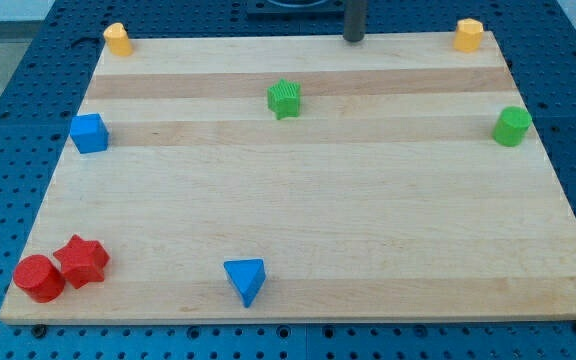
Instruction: Slide the yellow hexagon to the top right
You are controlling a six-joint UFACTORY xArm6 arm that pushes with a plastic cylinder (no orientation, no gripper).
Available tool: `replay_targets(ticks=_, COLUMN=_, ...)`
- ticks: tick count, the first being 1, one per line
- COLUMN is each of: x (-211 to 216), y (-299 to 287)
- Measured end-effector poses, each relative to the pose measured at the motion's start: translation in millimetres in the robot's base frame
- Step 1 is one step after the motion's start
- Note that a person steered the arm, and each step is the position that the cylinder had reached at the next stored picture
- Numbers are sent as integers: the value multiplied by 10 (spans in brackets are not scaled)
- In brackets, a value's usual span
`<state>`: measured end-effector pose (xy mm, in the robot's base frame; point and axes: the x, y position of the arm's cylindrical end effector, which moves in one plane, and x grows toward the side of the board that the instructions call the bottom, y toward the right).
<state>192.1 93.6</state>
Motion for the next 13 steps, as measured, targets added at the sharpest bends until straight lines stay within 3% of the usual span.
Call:
replay_targets(ticks=1, x=0, y=585)
replay_targets(ticks=3, x=-9, y=637)
replay_targets(ticks=4, x=-1, y=1128)
replay_targets(ticks=13, x=16, y=1299)
